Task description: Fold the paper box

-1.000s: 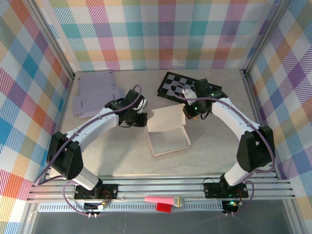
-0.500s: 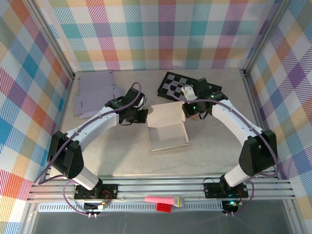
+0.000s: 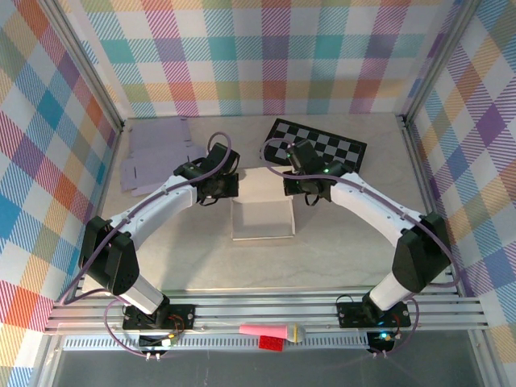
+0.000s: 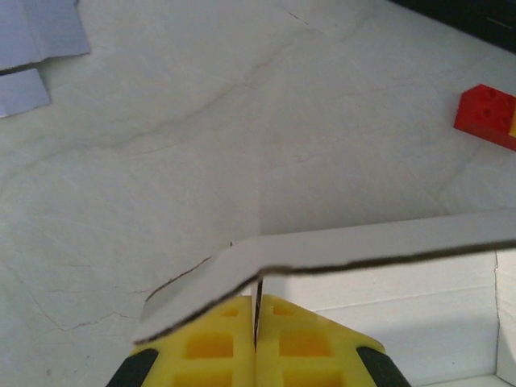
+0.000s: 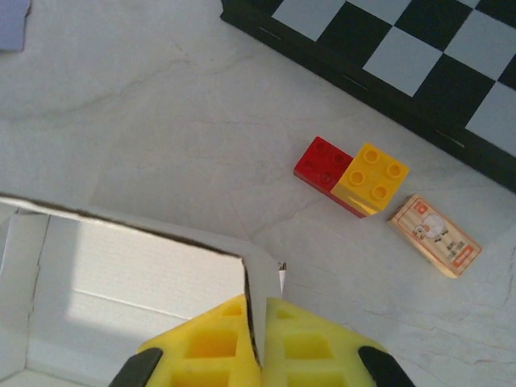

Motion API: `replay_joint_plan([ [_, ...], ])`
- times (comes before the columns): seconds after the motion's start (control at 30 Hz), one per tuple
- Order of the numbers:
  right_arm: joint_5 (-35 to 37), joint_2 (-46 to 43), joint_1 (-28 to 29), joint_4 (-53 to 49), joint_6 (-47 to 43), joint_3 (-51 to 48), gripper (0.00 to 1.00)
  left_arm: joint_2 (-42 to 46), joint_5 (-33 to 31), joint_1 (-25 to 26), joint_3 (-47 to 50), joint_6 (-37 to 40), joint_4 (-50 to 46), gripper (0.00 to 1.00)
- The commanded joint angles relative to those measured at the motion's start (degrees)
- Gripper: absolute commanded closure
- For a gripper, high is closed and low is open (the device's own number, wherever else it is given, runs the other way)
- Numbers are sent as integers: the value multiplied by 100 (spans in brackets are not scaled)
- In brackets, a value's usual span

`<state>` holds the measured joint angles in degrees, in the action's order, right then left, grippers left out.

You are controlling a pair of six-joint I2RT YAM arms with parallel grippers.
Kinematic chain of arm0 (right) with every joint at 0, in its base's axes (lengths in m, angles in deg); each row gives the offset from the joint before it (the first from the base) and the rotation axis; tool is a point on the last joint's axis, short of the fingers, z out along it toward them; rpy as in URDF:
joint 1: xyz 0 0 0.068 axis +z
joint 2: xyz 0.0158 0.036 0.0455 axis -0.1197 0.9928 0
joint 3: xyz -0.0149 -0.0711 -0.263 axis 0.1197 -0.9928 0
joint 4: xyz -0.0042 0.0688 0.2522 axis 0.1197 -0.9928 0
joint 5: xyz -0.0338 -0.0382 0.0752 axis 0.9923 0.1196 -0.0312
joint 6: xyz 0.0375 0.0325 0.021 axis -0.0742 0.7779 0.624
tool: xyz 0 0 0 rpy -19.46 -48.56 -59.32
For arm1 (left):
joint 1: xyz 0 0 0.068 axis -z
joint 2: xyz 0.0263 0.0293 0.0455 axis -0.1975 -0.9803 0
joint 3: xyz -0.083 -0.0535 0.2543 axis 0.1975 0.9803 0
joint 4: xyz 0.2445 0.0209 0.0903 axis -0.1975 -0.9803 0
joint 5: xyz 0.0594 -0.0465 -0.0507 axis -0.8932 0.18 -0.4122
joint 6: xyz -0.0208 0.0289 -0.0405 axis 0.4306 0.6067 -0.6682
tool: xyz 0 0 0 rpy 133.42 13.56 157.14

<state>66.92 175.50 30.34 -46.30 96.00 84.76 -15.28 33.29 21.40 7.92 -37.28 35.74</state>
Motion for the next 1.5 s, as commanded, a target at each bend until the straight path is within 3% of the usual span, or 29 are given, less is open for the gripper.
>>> replay_joint_plan([
  [0.0,257,292,83,300,879,299,100,53,-91,-66,-4,-137,436,100],
  [0.27,59,515,84,1335,970,195,100,208,82,-496,535,-67,1649,100],
  [0.43,-131,320,131,2288,1281,-381,100,585,433,-531,1474,18,3143,100],
  [0.63,-261,-51,231,3197,1129,-1171,100,1120,508,-530,2423,-106,4190,100],
  [1.1,-404,-647,467,4097,1023,-2421,100,1952,896,-451,3872,-384,5267,100],
  [1.47,-123,-901,763,4215,748,-2955,100,2493,641,-62,4697,-516,5571,100],
])
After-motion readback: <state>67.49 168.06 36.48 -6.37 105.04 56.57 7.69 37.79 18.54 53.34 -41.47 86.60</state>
